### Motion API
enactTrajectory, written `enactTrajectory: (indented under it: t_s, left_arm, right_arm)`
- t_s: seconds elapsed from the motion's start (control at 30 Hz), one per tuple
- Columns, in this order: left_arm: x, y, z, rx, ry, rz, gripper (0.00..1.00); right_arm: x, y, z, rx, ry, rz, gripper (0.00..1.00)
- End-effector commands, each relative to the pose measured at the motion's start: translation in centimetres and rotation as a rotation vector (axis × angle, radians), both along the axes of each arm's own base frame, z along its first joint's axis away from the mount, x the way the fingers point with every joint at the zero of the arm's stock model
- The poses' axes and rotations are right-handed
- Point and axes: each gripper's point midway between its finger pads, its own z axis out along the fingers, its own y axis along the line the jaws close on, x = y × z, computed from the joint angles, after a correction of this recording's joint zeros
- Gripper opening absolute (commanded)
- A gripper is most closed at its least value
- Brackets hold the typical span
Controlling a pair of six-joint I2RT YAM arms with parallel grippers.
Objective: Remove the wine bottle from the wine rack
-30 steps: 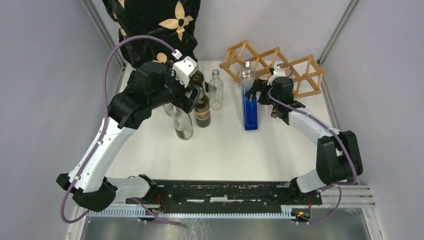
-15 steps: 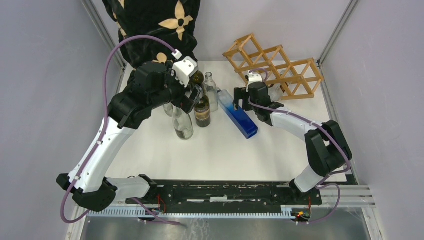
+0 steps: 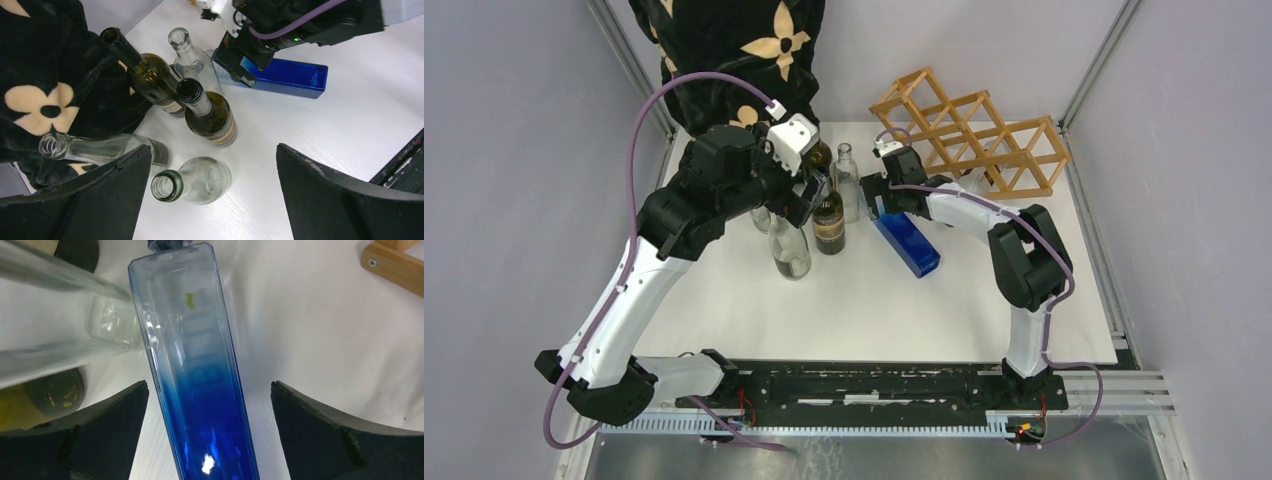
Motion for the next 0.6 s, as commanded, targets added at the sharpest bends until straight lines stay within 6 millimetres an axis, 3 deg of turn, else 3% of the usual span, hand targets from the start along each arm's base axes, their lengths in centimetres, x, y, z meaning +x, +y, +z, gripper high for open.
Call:
enactTrajectory:
  t_s: [0.0, 0.13, 0.33, 0.57]
  left_arm:
    - [0.0, 0.3, 2.2, -0.016, -0.092, -0.014, 1.00]
    - [-0.1, 0.6, 2.3, -0.013, -0.098, -0.010, 1.00]
    - [-0.3, 0.8, 2.1, -0.006, -0.098, -0.013, 1.00]
    - [-0.3, 0.7, 2.2, -0.005, -0.100, -0.017, 1.00]
  right_arm:
    - [1.5, 0.3, 0.1, -0.072, 0.031, 0.030, 0.98]
    - [3.1, 1.0, -1.3, -0.131, 0.081, 0.048, 0.98]
    - [4.8, 1.4, -1.9, -0.144, 0.069, 0.034, 0.92]
    - [5.1, 1.7, -2.9, -0.090, 0.079, 0.027, 0.79]
